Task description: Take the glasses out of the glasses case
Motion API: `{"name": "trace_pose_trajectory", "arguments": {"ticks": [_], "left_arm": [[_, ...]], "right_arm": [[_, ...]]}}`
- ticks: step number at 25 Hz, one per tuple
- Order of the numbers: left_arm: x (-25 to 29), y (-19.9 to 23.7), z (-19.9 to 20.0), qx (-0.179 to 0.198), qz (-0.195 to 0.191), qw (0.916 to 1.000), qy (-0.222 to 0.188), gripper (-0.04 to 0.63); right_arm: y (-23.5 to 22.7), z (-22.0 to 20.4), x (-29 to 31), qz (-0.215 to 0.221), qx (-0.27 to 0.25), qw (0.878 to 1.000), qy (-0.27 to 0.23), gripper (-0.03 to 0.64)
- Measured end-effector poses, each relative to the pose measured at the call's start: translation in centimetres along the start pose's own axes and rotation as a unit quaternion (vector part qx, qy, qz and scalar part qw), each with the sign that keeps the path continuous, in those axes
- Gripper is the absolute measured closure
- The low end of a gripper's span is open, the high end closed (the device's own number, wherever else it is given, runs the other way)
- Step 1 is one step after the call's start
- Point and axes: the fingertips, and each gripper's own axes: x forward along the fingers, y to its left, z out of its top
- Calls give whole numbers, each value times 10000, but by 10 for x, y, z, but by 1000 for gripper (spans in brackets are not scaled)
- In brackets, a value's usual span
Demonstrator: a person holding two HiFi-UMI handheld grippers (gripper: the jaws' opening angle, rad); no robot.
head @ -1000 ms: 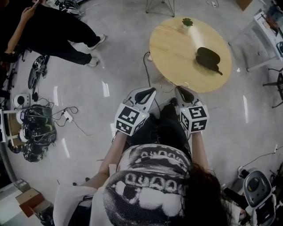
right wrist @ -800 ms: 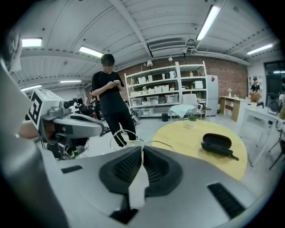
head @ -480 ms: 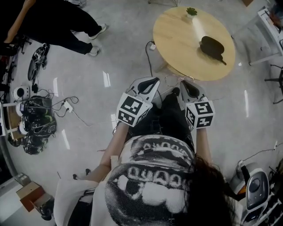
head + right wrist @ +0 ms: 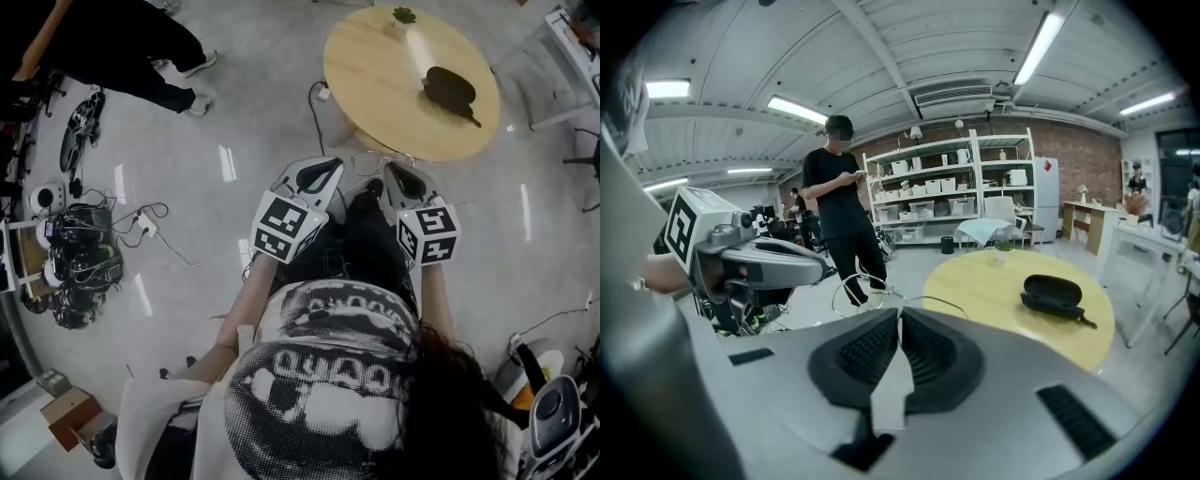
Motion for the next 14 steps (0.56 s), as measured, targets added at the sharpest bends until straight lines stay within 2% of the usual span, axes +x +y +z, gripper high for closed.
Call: {"name": "trace_pose_trajectory", "arguments": {"ticks": [14], "left_arm": [[10,-6,8,39,-46,10000,4,580]], "right_arm": [[-12,3,-2,-15,-4,10000,27,603]]}}
